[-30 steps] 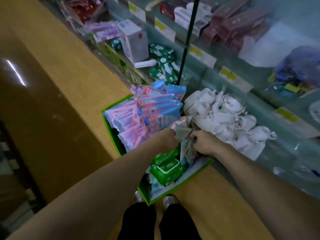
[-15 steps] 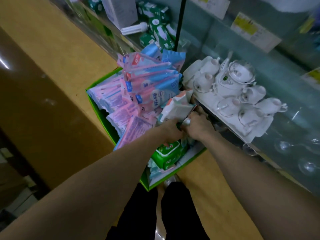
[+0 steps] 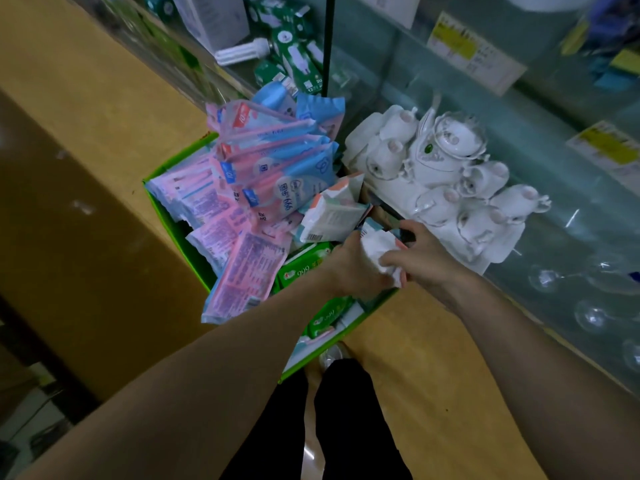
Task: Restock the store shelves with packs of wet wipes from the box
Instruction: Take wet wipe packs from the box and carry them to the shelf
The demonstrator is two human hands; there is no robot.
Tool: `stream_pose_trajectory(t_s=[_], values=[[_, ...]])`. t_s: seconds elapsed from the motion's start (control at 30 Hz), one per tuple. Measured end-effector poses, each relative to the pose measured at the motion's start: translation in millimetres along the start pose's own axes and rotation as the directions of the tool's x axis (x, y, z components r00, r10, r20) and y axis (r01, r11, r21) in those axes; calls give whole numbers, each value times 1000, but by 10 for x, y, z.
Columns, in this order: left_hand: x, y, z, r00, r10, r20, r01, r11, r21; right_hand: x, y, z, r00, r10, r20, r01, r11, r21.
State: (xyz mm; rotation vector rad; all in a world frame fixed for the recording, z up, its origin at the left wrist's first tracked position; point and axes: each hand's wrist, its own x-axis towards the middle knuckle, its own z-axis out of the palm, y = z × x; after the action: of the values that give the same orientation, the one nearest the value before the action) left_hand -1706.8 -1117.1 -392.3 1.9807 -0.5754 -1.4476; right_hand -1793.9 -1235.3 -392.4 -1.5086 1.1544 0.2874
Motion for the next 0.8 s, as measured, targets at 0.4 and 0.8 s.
stream_pose_trajectory(t_s=[0.4, 0.8], values=[[-156, -151, -208, 938, -312, 153, 339, 727, -597, -217, -66, 90, 900, -3, 435, -134, 949, 284], [-213, -205, -247, 962, -154, 227, 272, 431, -860, -230, -224, 158, 946, -84, 313, 63, 995, 77]])
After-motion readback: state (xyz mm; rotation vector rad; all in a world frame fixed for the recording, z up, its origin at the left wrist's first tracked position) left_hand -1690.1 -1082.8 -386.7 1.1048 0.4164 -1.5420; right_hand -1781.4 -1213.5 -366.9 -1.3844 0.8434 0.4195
